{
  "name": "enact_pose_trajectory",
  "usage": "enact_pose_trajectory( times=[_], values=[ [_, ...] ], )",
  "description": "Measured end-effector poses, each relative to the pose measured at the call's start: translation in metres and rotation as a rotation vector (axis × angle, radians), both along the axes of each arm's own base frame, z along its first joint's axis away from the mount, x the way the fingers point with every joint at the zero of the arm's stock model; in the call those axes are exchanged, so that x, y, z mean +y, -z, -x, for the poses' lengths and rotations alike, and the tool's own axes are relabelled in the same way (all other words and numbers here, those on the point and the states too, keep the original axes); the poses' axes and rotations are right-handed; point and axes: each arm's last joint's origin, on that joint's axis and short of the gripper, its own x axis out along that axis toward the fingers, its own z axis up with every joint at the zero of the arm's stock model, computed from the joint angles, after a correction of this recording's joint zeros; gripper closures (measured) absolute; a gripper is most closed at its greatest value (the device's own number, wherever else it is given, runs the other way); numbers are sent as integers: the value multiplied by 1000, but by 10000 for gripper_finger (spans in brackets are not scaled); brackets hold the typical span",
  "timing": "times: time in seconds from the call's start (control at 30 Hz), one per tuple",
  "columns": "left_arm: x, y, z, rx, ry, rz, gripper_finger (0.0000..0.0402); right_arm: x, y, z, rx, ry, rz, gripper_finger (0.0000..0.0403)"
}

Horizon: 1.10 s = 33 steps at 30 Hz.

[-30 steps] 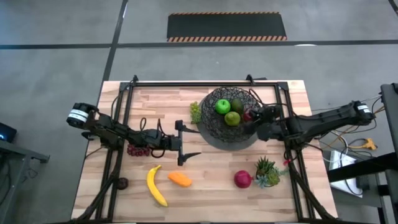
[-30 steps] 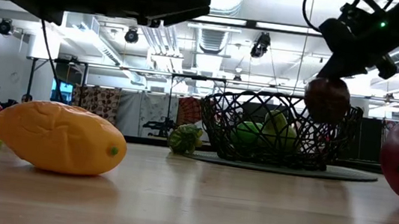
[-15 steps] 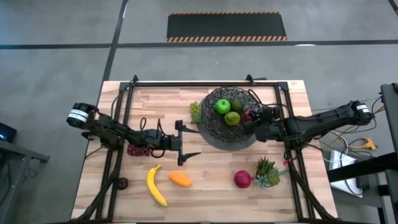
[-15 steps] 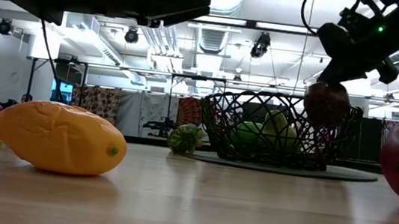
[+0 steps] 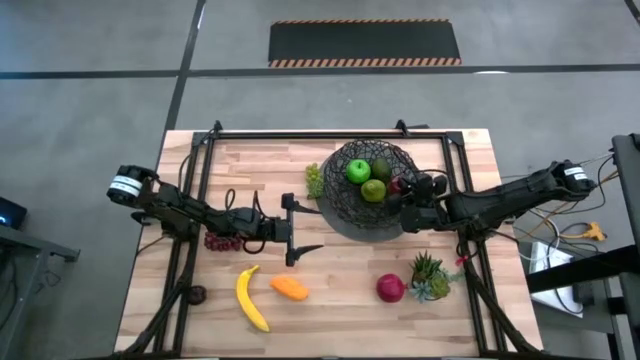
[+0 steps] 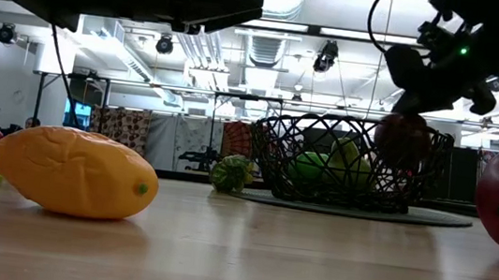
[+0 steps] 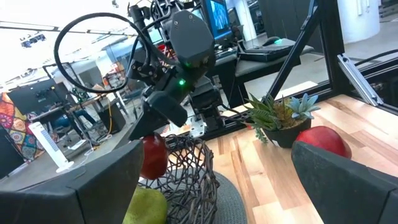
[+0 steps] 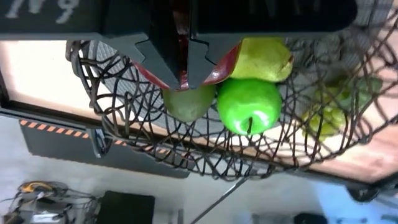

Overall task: Build produce basket
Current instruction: Put the red apple into the wire basket, then put the mango into the wire basket

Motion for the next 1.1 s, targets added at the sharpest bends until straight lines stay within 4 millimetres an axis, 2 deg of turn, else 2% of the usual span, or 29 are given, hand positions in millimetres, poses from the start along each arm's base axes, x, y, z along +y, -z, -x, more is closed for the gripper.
enact_pose_trajectory(
  times=[0.23,0.57,0.67,0.87,1.1],
  values=[
    [1,0,0,0,-2,-1,12,-1,12,-7,-23,74,12,385],
    [1,1,0,7,-1,11,12,-4,13,-7,-32,95,-2,310],
    [1,1,0,5,4,72,12,-4,8,-5,-23,79,5,291],
    [2,6,0,61,-47,67,12,-4,-11,-4,3,15,31,277],
    [11,-5,7,61,-271,32,12,2,-44,-9,108,-181,68,314]
  ],
)
